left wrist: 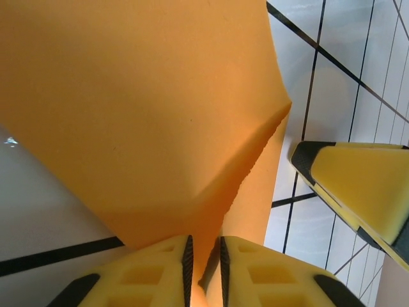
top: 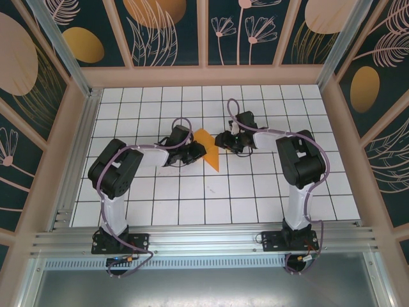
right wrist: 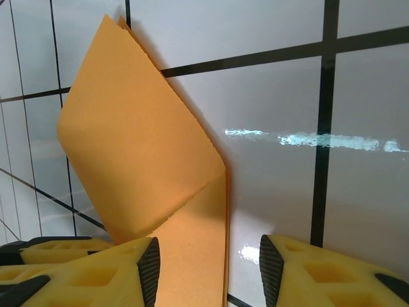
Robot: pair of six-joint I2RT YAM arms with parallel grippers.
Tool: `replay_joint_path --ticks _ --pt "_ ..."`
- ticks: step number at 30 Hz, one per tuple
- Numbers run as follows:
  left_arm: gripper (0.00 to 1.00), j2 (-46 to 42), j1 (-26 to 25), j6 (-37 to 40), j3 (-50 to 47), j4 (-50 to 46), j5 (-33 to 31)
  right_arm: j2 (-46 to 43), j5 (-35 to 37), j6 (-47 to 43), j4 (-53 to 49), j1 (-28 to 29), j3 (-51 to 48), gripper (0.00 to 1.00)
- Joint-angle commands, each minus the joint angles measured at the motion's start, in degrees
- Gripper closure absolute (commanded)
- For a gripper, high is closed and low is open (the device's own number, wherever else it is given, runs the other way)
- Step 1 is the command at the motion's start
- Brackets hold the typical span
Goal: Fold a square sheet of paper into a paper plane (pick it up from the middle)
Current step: Fourth fold the wing at the center of the table.
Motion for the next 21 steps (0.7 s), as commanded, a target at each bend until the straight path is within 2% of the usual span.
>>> replay_joint_path --ticks 1,6,13,16,21 --pt "0.86 1.34 -0.27 0.87 1.51 1.54 0.88 -3.14 -2.67 2.56 3.58 -1.05 -2.33 0.50" --pt "1.00 0.73 -0.27 6.20 2.67 -1.19 1.24 -8.80 -1.56 3.61 5.41 -1.91 -6.17 0.45" --pt "1.00 -0.56 -0.27 25.36 5.29 -13.72 3.34 -18.68 0.36 1.84 5.39 -3.19 -14.69 0.32" --pt "1.00 -0.46 -0.24 32.93 6.00 -18.15 6.70 -21.52 -0.46 0.67 4.52 -3.36 -18.02 0.27" --pt "1.00 -0.36 -0.10 36.06 6.43 -19.44 9.76 -23.89 -6.27 1.73 7.03 -3.22 -23.98 0.26"
